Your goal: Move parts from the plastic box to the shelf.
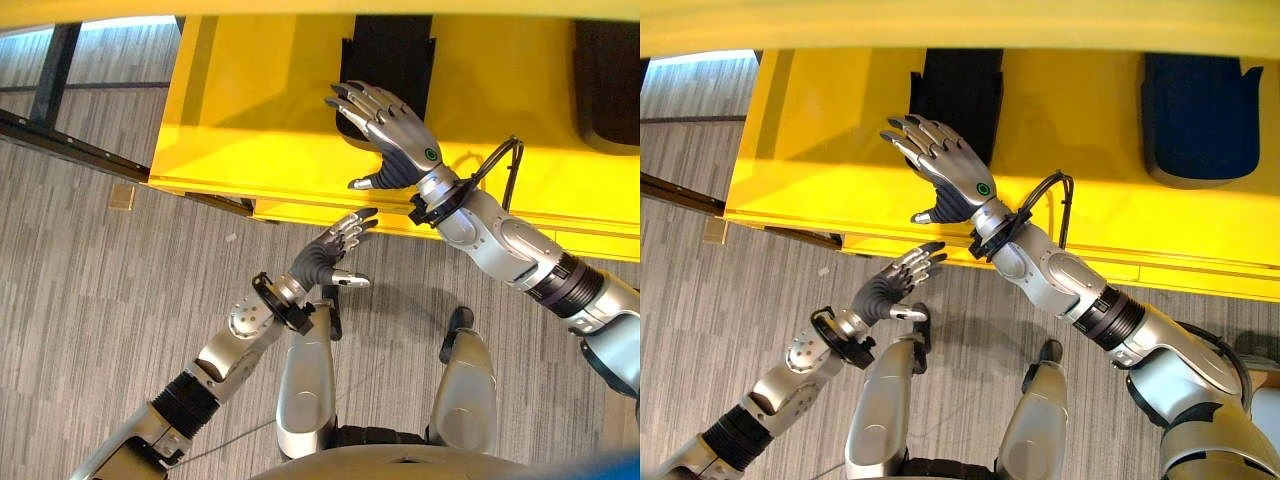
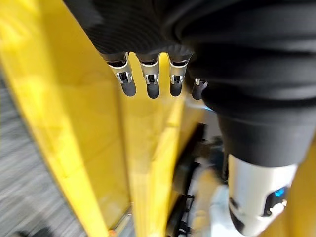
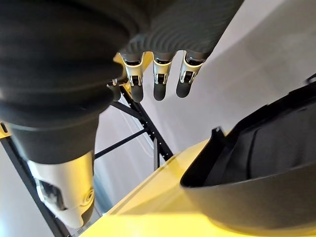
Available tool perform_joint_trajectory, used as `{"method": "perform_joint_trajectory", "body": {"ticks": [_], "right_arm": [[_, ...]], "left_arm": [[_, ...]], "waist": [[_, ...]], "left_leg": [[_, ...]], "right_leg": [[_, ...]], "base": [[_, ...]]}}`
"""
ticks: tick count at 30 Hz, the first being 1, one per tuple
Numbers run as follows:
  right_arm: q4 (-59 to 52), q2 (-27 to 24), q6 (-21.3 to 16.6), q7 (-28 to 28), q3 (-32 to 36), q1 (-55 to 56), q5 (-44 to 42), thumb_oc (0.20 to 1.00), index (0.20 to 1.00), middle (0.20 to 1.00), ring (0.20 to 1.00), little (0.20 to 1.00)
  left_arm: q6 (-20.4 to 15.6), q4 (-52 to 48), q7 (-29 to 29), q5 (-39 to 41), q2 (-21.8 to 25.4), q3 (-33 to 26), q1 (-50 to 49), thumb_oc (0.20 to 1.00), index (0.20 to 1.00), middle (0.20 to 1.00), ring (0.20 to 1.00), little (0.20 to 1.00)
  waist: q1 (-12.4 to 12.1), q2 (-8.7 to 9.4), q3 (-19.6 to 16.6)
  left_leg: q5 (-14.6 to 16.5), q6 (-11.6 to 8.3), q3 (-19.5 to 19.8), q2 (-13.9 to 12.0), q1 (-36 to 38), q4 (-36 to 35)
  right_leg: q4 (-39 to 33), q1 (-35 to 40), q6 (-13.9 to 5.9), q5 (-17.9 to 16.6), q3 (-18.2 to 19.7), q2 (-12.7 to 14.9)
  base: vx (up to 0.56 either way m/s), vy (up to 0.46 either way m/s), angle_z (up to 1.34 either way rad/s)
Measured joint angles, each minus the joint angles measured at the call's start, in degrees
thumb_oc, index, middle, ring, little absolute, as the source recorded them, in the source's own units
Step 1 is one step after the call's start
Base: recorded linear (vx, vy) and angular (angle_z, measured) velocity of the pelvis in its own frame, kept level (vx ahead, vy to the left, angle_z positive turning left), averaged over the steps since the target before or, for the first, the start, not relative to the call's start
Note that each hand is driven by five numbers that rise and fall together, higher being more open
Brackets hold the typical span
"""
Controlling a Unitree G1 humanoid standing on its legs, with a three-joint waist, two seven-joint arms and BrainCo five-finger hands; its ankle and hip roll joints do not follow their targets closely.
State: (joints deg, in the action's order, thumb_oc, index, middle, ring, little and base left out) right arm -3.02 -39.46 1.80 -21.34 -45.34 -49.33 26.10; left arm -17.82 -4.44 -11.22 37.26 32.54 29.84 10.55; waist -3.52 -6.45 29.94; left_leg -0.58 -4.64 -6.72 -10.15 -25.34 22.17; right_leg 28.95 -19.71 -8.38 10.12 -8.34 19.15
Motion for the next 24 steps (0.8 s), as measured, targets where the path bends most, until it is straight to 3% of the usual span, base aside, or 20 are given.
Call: {"method": "perform_joint_trajectory", "body": {"ticks": [6, 18, 24], "right_arm": [[-0.51, 1.25, 0.63, -6.41, 4.32, 2.16, 5.17, 1.000, 1.000, 1.000, 1.000, 1.000], [0.63, 1.45, 8.27, 5.10, 3.41, 0.41, 6.64, 1.000, 1.000, 1.000, 1.000, 1.000], [5.07, 3.61, 9.49, 3.25, 2.79, -1.91, 5.94, 1.000, 1.000, 1.000, 1.000, 1.000]], "left_arm": [[-2.37, -3.08, -0.05, 3.37, -0.24, -2.90, -0.21, 1.000, 1.000, 1.000, 1.000, 1.000], [-1.33, -3.54, -1.66, 4.44, -0.87, -3.03, -0.43, 1.000, 1.000, 1.000, 1.000, 1.000], [-2.90, -3.57, 0.29, 3.59, -1.79, -4.16, -0.85, 1.000, 1.000, 1.000, 1.000, 1.000]], "waist": [[0.05, -0.18, 0.03], [-0.84, -0.29, 0.03], [-2.48, -0.37, 0.02]], "left_leg": [[0.21, 0.34, -0.03, -0.02, 0.49, -0.19], [-1.11, -0.54, 0.32, -0.01, 1.47, -1.77], [-1.23, -0.64, 0.61, 0.08, 2.30, -2.15]], "right_leg": [[0.21, 0.25, 0.02, 0.09, 0.13, -0.01], [1.44, 0.28, 0.16, 0.95, -0.19, 0.00], [1.32, 1.25, 0.16, 1.12, -0.51, 0.01]], "base": [[0.00, 0.010, 0.00], [0.00, -0.008, 0.01], [0.00, -0.006, 0.02]]}}
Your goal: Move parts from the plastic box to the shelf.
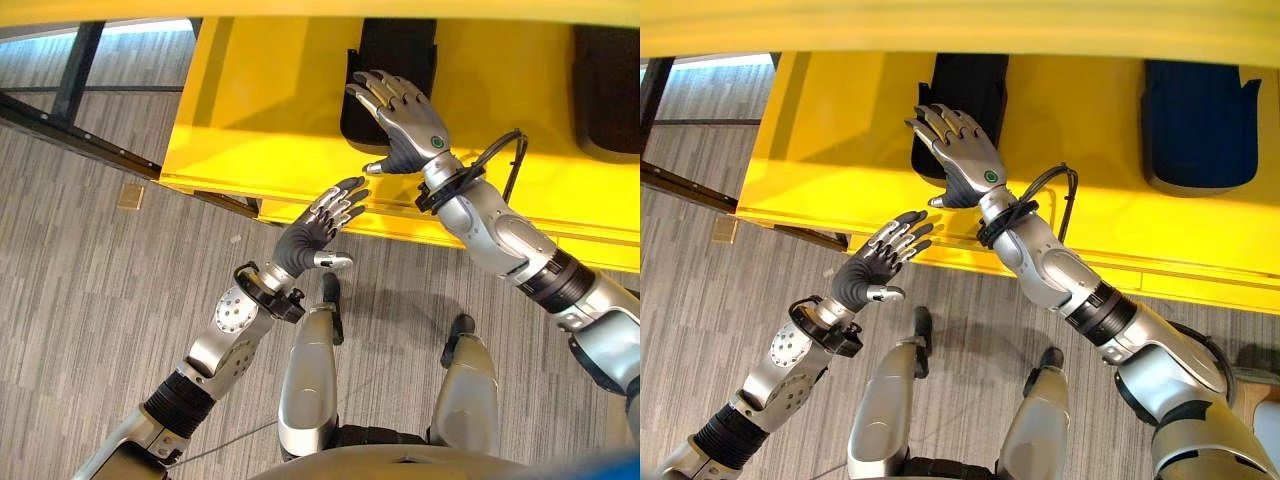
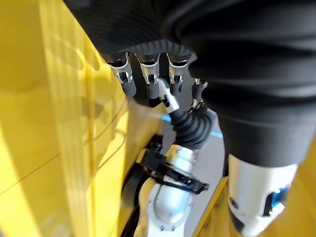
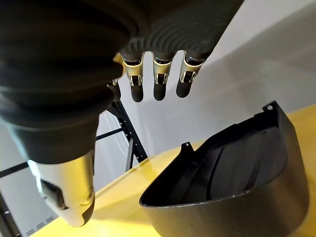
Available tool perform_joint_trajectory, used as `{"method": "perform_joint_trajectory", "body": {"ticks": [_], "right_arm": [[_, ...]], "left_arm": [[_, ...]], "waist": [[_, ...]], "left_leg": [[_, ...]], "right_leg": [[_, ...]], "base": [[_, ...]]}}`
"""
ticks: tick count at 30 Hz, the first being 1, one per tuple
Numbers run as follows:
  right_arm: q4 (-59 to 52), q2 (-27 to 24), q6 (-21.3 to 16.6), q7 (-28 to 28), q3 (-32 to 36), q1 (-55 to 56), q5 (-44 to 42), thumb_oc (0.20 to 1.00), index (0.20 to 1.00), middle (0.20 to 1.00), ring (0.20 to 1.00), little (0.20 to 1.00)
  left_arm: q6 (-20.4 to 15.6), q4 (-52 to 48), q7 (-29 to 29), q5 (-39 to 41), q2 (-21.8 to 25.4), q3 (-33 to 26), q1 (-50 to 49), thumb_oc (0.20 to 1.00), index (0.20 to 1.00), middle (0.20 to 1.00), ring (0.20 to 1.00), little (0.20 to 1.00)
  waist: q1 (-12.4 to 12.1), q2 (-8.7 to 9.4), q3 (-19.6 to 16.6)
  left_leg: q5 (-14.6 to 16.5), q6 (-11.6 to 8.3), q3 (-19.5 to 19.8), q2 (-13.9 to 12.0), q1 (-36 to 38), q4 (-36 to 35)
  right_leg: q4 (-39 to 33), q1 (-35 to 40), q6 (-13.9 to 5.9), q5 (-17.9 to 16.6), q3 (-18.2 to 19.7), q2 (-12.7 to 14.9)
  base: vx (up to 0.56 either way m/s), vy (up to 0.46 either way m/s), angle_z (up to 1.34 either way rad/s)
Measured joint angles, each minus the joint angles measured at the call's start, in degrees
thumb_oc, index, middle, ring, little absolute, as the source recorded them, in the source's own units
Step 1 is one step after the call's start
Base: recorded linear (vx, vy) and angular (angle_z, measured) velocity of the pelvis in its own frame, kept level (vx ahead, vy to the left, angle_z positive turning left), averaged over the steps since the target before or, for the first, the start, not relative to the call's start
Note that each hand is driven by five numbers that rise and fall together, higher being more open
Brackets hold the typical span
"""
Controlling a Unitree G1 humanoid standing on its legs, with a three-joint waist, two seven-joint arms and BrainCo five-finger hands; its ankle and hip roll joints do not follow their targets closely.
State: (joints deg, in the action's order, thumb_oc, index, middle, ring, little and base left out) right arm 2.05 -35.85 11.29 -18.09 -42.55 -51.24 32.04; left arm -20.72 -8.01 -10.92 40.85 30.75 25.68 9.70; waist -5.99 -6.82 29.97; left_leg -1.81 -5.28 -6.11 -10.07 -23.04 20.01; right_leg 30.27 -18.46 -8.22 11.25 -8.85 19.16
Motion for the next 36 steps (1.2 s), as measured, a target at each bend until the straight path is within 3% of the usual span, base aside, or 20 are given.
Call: {"method": "perform_joint_trajectory", "body": {"ticks": [6, 13, 20, 24, 28, 31, 36], "right_arm": [[-5.59, 2.31, -4.30, -11.40, 7.38, 5.31, -4.94, 1.000, 1.000, 1.000, 1.000, 1.000], [-21.03, 4.29, -11.20, -17.35, 16.37, 19.54, -2.87, 1.000, 1.000, 1.000, 1.000, 1.000], [-21.94, 2.40, -15.50, -14.67, 17.14, 24.60, -4.18, 1.000, 1.000, 1.000, 1.000, 1.000], [-22.45, 0.79, -17.78, -10.01, 17.13, 27.96, -10.17, 1.000, 1.000, 1.000, 1.000, 1.000], [-22.44, -1.87, -21.20, -9.04, 17.64, 31.81, -14.61, 1.000, 1.000, 1.000, 1.000, 1.000], [-22.46, -1.80, -24.00, -9.80, 19.92, 33.46, -14.99, 1.000, 1.000, 1.000, 1.000, 1.000], [-22.51, -1.67, -26.07, -9.19, 24.08, 34.02, -15.04, 1.000, 1.000, 1.000, 1.000, 1.000]], "left_arm": [[-6.68, -3.57, 14.01, -4.55, -3.66, -10.04, -1.53, 1.000, 1.000, 1.000, 1.000, 1.000], [-7.94, -7.86, 26.19, -11.86, -7.50, -18.92, -0.41, 1.000, 1.000, 1.000, 1.000, 1.000], [-6.21, -8.00, 27.05, -13.43, -7.81, -19.17, 0.70, 1.000, 1.000, 1.000, 1.000, 1.000], [-2.75, -7.65, 26.86, -13.46, -7.80, -19.09, 1.19, 1.000, 1.000, 1.000, 1.000, 1.000], [-1.05, -4.48, 27.54, -13.55, -7.72, -18.56, 2.96, 1.000, 1.000, 1.000, 1.000, 1.000], [1.13, -0.53, 28.78, -13.43, -7.91, -17.64, 4.19, 1.000, 1.000, 1.000, 1.000, 1.000], [1.61, 3.01, 31.52, -12.72, -12.07, -17.15, 6.77, 1.000, 1.000, 1.000, 1.000, 1.000]], "waist": [[-0.53, 0.00, 0.00], [1.41, 0.26, 0.03], [3.68, 1.44, 0.43], [6.16, 2.69, 0.75], [7.30, 3.72, 0.92], [10.28, 4.13, 1.11], [12.93, 4.28, 1.13]], "left_leg": [[-0.69, 0.14, 0.47, 0.01, 0.03, -1.51], [-0.37, 0.04, 0.46, -0.03, 0.08, -0.75], [0.99, -0.10, -0.03, -0.71, 0.06, 0.71], [1.25, 0.19, -0.87, -0.99, 0.05, 1.11], [1.60, 0.23, -2.39, -1.37, 0.04, 1.25], [2.65, -0.14, -3.00, -1.87, 0.04, 2.85], [4.04, -0.08, -4.47, -2.97, 0.31, 4.63]], "right_leg": [[-0.17, -0.10, -0.01, 0.23, -0.75, -0.07], [-0.32, 0.39, -0.03, 0.28, -0.69, -0.22], [-0.26, 0.18, -0.17, 0.25, 0.26, -0.67], [-0.36, -0.35, -0.34, 0.10, 1.16, -0.75], [-0.26, -1.32, -0.50, -0.26, 2.51, -1.04], [-0.12, -1.54, -0.52, -0.28, 3.46, -1.39], [0.46, -2.20, -0.46, -0.21, 5.33, -2.21]], "base": [[0.01, -0.028, 0.05], [0.01, -0.017, 0.00], [0.01, 0.003, -0.07], [0.00, 0.029, -0.10], [-0.01, 0.035, -0.18], [0.00, 0.040, -0.17], [0.04, 0.027, -0.19]]}}
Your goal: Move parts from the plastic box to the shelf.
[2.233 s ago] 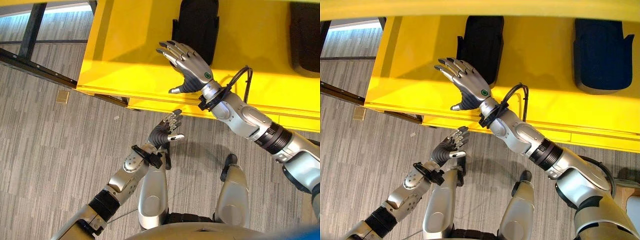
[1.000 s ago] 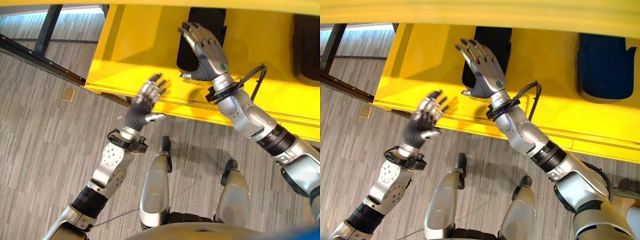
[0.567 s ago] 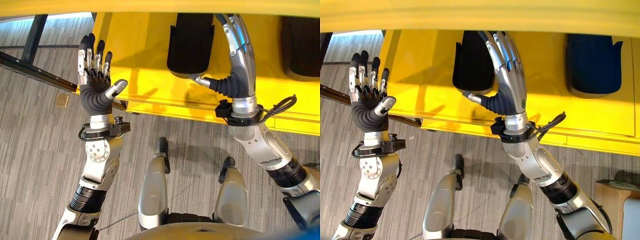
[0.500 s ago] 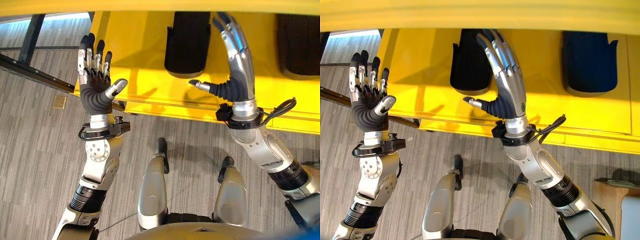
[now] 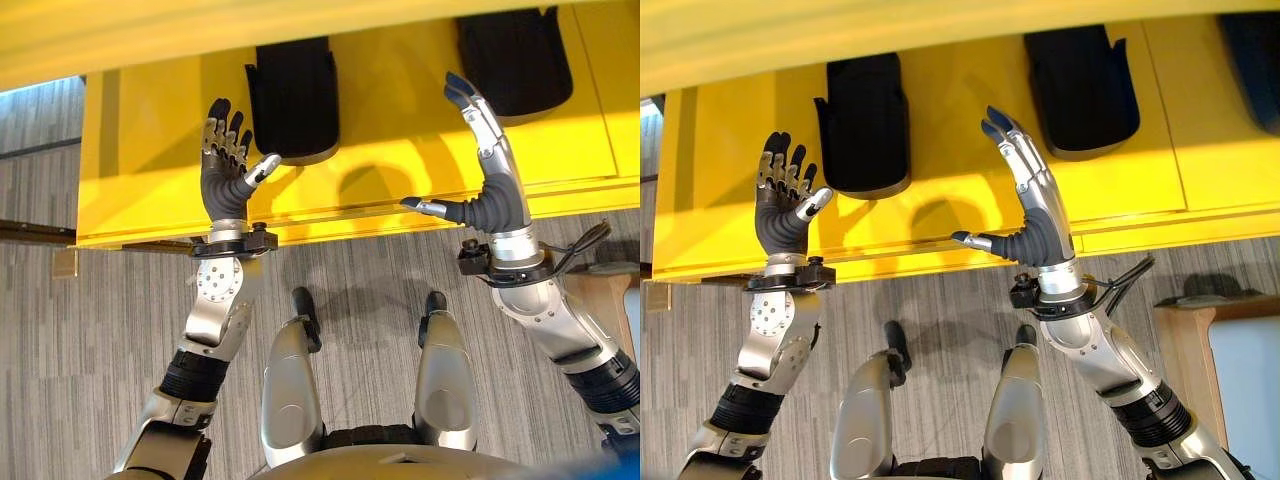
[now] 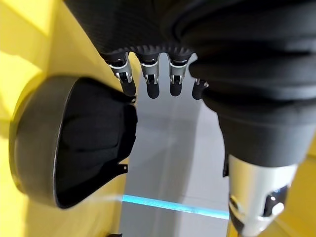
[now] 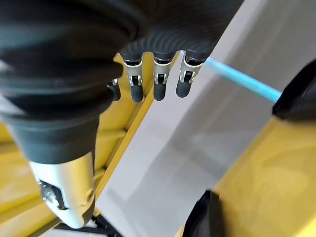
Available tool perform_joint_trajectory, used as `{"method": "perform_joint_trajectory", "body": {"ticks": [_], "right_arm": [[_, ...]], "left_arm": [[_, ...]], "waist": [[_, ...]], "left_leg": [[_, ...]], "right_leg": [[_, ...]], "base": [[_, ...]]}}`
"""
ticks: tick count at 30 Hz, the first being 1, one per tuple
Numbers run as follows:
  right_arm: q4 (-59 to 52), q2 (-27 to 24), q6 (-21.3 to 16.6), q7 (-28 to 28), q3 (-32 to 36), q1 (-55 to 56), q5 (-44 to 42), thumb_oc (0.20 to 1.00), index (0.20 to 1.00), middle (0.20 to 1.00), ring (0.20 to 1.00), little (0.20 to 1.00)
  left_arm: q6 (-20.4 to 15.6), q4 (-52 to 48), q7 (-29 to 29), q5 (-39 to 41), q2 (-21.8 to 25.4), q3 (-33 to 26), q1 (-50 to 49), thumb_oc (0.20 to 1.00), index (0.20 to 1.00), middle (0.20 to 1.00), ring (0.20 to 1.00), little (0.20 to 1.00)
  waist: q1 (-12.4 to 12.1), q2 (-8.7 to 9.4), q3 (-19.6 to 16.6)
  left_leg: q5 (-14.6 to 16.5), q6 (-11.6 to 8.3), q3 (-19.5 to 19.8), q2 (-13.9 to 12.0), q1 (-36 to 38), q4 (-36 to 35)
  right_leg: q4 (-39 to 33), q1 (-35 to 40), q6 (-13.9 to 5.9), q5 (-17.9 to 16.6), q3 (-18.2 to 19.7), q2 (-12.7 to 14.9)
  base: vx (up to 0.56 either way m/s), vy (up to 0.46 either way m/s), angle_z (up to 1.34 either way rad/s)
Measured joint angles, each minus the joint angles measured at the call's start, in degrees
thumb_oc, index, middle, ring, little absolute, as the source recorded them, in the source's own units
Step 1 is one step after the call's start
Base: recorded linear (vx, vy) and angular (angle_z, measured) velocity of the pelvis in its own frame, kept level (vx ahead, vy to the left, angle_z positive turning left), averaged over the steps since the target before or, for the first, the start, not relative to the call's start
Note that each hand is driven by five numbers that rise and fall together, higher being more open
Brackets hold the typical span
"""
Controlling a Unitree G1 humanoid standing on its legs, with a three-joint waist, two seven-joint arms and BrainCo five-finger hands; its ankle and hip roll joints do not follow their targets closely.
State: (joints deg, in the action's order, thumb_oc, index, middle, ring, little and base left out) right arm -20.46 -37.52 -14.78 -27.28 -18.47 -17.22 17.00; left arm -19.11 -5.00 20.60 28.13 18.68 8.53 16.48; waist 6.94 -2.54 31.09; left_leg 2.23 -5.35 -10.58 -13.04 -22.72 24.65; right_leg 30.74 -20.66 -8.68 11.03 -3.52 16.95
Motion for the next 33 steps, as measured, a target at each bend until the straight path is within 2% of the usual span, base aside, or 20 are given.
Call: {"method": "perform_joint_trajectory", "body": {"ticks": [3, 6, 11, 16, 23, 29, 33], "right_arm": [[-0.02, -0.02, -1.50, 1.21, 0.50, 0.51, -0.60, 1.000, 1.000, 1.000, 1.000, 1.000], [-0.34, -0.01, -2.81, 3.23, 2.14, 1.59, -2.35, 1.000, 1.000, 1.000, 1.000, 1.000], [-0.37, -0.03, -2.82, 5.56, 3.00, 2.26, -2.79, 1.000, 1.000, 1.000, 1.000, 1.000], [-0.37, -0.04, -2.86, 6.97, 3.08, 3.19, -2.88, 1.000, 1.000, 1.000, 1.000, 1.000], [-0.37, -0.04, -2.86, 7.57, 3.65, 3.62, -2.90, 1.000, 1.000, 1.000, 1.000, 1.000], [-0.37, -0.27, -2.81, 9.69, 4.16, 3.59, -3.48, 1.000, 1.000, 1.000, 1.000, 1.000], [-0.37, -0.28, -2.44, 11.29, 4.09, 3.37, -4.37, 1.000, 1.000, 1.000, 1.000, 1.000]], "left_arm": [[-0.17, 1.96, 4.49, -0.40, -2.20, -0.48, 1.32, 1.000, 1.000, 1.000, 1.000, 1.000], [-0.12, 4.66, 9.65, -0.60, -3.23, -0.99, 2.41, 1.000, 1.000, 1.000, 1.000, 1.000], [-0.12, 6.82, 14.97, -1.09, -5.61, -2.67, 3.97, 1.000, 1.000, 1.000, 1.000, 1.000], [-0.13, 7.41, 17.84, -3.12, -6.00, -3.57, 4.29, 1.000, 1.000, 1.000, 1.000, 1.000], [0.59, 7.49, 18.46, -7.58, -5.17, -5.26, 4.28, 1.000, 1.000, 1.000, 1.000, 1.000], [4.37, 10.44, 18.05, -11.90, -0.05, -5.35, 6.22, 1.000, 1.000, 1.000, 1.000, 1.000], [5.18, 14.34, 17.44, -11.94, 2.32, -5.40, 8.87, 1.000, 1.000, 1.000, 1.000, 1.000]], "waist": [[0.02, 0.12, 0.00], [1.60, 0.21, 0.00], [3.21, 0.59, -0.08], [3.13, 1.25, -0.07], [2.87, 1.39, -0.07], [3.01, 1.39, -0.07], [3.06, 1.39, -0.07]], "left_leg": [[0.53, -0.09, -0.36, -0.54, 0.58, 0.33], [0.54, -0.12, -0.80, -1.03, 0.71, 0.43], [0.52, -0.26, -1.32, -1.69, 0.76, 0.52], [0.34, -0.55, -1.29, -2.25, 0.79, 0.48], [0.32, -0.58, -1.29, -2.25, 0.77, 0.66], [0.62, -0.90, -1.52, -2.25, 0.68, 1.29], [1.05, -0.92, -1.92, -2.26, 0.68, 1.92]], "right_leg": [[0.92, -0.30, 0.32, 0.41, 0.73, -0.55], [1.96, -1.10, 0.36, 0.97, 1.35, -0.89], [3.07, -2.20, 0.60, 1.30, 2.08, -1.53], [3.49, -2.53, 0.78, 1.39, 2.18, -2.18], [3.43, -2.53, 0.78, 1.38, 2.30, -2.18], [3.66, -2.78, 0.78, 1.38, 2.85, -2.18], [3.83, -2.93, 0.72, 1.34, 3.43, -2.18]], "base": [[0.03, 0.008, -0.12], [0.02, 0.003, -0.08], [0.02, -0.012, -0.07], [0.01, -0.005, -0.04], [0.00, 0.000, 0.00], [0.01, 0.023, -0.02], [0.03, 0.049, -0.05]]}}
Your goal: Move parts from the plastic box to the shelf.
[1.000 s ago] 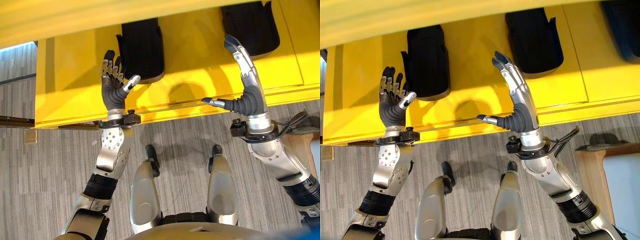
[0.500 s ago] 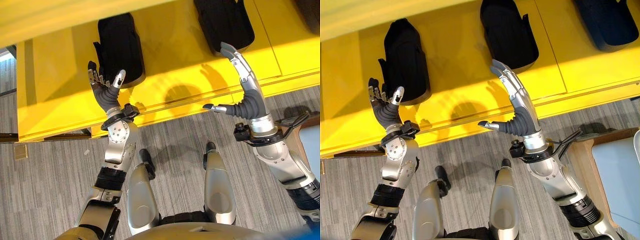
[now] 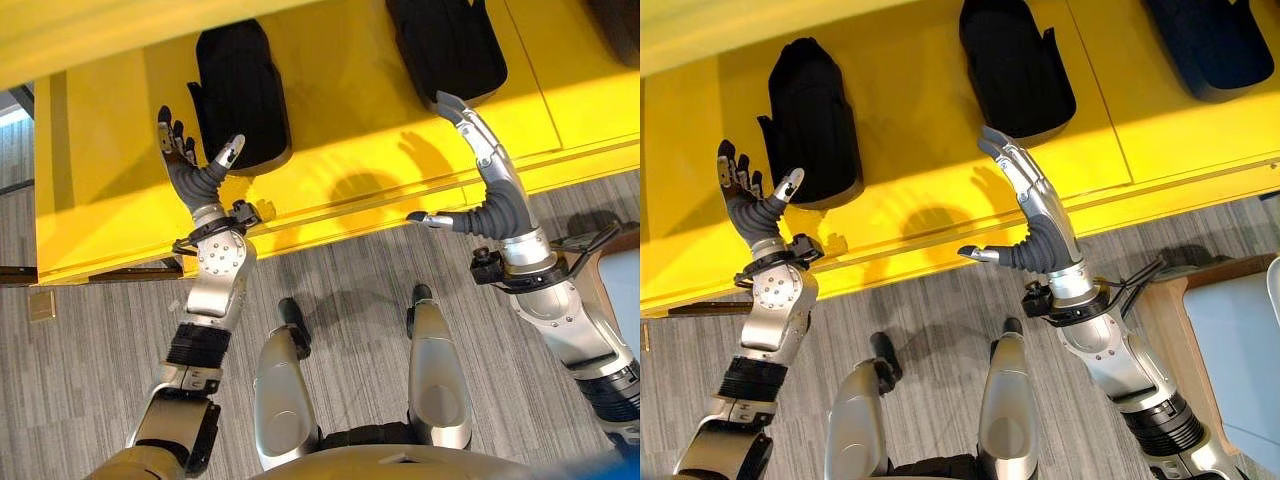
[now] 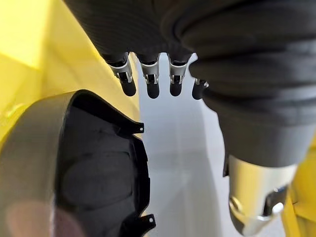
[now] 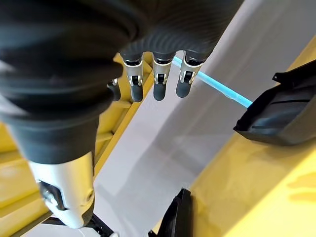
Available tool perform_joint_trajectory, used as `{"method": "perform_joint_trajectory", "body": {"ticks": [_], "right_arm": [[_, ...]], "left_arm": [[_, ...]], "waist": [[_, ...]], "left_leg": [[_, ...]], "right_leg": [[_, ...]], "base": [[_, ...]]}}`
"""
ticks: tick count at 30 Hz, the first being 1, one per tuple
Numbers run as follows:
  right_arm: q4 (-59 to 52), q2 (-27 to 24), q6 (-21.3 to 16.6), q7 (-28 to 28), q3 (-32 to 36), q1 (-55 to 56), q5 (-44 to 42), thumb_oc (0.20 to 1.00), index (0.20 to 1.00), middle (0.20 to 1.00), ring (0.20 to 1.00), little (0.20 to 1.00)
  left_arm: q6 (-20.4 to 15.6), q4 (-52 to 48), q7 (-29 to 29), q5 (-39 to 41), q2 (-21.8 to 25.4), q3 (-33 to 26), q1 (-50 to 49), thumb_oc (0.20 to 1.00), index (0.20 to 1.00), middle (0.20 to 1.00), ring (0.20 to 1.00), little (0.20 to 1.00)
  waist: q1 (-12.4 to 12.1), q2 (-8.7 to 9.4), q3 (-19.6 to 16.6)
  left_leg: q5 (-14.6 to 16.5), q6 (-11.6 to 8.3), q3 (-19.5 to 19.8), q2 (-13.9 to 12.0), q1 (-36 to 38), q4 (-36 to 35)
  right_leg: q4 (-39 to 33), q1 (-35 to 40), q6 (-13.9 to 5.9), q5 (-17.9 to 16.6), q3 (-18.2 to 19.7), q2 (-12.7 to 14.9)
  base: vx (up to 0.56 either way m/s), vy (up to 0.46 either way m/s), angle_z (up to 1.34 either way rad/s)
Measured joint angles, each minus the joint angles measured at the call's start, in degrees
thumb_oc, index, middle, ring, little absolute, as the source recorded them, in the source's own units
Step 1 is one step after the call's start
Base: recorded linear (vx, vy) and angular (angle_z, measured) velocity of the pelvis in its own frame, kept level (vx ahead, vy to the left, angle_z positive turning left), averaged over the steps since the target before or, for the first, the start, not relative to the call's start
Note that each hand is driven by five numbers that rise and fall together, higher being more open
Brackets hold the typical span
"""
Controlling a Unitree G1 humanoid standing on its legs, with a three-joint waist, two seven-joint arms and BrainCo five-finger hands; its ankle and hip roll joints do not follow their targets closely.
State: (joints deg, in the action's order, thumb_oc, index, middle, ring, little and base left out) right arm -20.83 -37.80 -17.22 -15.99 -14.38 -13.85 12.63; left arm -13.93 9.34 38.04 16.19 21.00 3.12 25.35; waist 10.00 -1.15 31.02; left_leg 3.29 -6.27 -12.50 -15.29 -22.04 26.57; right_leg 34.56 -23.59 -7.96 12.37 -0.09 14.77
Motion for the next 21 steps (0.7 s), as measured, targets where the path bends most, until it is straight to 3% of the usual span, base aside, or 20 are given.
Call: {"method": "perform_joint_trajectory", "body": {"ticks": [10, 11, 21], "right_arm": [[0.01, -1.62, 0.85, 2.53, -0.31, -0.27, -0.76, 1.000, 1.000, 1.000, 1.000, 1.000], [0.05, -1.63, 1.70, 3.87, -0.36, -2.47, -2.36, 1.000, 1.000, 1.000, 1.000, 1.000], [0.40, -1.68, 2.80, 5.30, -0.40, -2.11, -2.89, 1.000, 1.000, 1.000, 1.000, 1.000]], "left_arm": [[1.84, 5.94, -4.24, 0.34, 2.96, -0.32, 3.63, 1.000, 1.000, 1.000, 1.000, 1.000], [2.28, 10.12, -5.78, 3.27, 3.58, 0.13, 6.37, 1.000, 1.000, 1.000, 1.000, 1.000], [1.14, 15.07, -9.04, 10.04, 0.71, 1.52, 9.32, 1.000, 1.000, 1.000, 1.000, 1.000]], "waist": [[0.81, 0.04, -0.05], [2.17, 0.03, -0.05], [3.53, 0.53, -0.24]], "left_leg": [[0.67, -0.22, -0.88, 0.05, -0.01, 0.57], [0.53, -0.44, -1.08, 0.10, 0.20, 0.64], [1.04, -0.61, -2.13, -0.42, 0.88, 0.60]], "right_leg": [[0.50, -0.94, -0.42, 0.29, 1.07, 0.13], [0.98, -0.99, -0.41, 0.29, 1.31, 0.12], [1.12, -1.51, -0.41, 0.29, 2.46, -0.46]], "base": [[0.03, 0.036, -0.04], [0.02, 0.007, -0.05], [0.01, -0.011, -0.06]]}}
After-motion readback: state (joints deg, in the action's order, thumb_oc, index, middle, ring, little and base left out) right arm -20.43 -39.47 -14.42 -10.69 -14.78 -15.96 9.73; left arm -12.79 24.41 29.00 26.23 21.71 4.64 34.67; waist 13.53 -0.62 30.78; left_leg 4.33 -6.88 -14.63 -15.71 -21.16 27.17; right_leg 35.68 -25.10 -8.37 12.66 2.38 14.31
